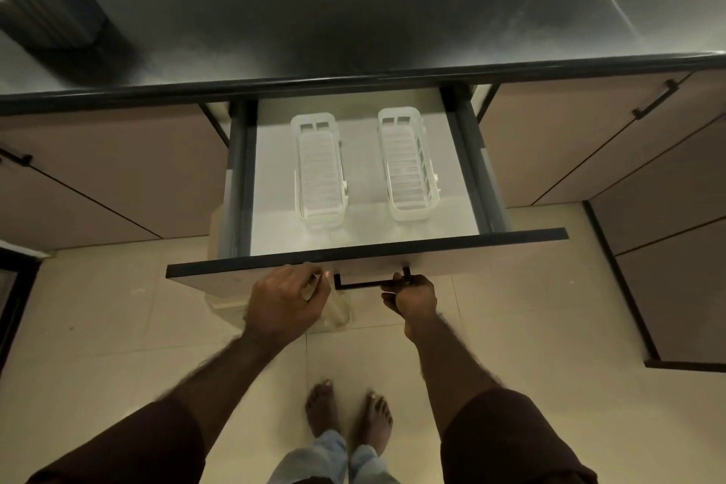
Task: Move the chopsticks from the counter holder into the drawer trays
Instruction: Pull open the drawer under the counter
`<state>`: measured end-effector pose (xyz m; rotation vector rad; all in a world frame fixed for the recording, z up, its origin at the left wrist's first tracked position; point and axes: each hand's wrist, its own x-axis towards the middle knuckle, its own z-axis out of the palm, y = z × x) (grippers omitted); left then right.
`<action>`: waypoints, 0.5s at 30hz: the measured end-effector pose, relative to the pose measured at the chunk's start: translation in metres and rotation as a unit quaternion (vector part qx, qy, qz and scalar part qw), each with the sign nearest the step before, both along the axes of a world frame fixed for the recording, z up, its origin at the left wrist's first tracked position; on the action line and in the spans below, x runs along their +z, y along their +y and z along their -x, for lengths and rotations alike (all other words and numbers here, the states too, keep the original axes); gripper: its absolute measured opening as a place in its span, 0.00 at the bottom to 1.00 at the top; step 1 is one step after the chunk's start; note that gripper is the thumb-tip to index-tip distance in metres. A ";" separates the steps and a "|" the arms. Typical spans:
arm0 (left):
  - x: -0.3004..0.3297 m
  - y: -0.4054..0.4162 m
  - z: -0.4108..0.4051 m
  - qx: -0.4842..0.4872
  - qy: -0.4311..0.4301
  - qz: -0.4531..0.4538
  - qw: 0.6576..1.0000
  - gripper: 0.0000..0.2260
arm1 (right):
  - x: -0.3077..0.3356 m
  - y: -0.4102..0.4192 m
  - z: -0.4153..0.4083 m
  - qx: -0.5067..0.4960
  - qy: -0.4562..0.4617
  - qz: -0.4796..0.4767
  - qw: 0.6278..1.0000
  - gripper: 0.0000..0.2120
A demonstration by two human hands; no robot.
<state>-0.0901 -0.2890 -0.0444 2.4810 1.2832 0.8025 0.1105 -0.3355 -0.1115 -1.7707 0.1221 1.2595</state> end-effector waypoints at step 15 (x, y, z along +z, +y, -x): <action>0.011 -0.014 0.000 0.047 0.021 0.009 0.999 0.14 | 0.009 -0.005 -0.007 0.159 -0.107 0.100 0.976 0.14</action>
